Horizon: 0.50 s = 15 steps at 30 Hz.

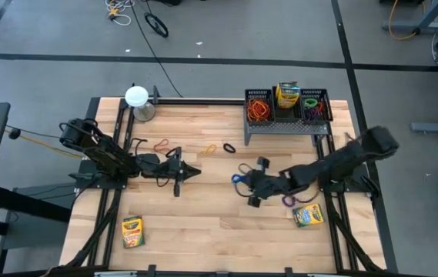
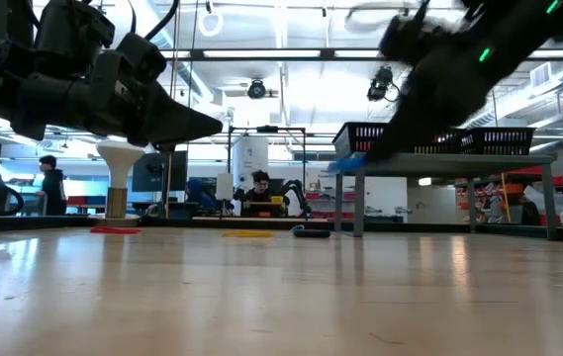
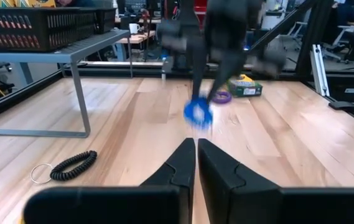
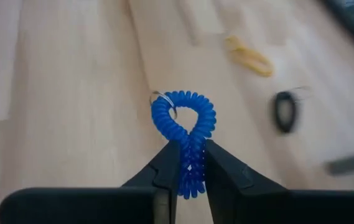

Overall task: Pick & Place Office Desk Supplies
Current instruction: Put the blue spring keychain into the right black bin on the shelf

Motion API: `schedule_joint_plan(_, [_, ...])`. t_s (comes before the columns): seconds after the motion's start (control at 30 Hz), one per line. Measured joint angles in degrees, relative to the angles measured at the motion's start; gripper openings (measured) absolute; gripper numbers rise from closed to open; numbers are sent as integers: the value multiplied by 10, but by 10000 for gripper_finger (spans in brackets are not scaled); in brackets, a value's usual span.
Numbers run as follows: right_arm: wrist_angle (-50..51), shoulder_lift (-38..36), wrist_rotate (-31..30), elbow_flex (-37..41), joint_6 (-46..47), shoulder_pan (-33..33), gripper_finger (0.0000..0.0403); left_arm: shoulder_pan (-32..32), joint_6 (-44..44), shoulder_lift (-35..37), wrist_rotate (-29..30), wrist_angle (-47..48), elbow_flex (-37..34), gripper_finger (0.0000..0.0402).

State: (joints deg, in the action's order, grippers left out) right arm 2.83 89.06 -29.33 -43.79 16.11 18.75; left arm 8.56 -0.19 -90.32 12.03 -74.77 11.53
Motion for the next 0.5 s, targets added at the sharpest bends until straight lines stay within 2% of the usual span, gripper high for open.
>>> schedule_joint_plan(0.23, [204,-198,-113,0,85,43,58,0,0,0,0,9,0,23])
schedule_joint_plan(0.37, [319,-308,-172,0,155,36,58,0,0,0,0,9,0,23])
schedule_joint_plan(0.5, [392,-391,-212,-1,180,10,58,0,0,0,0,9,0,23])
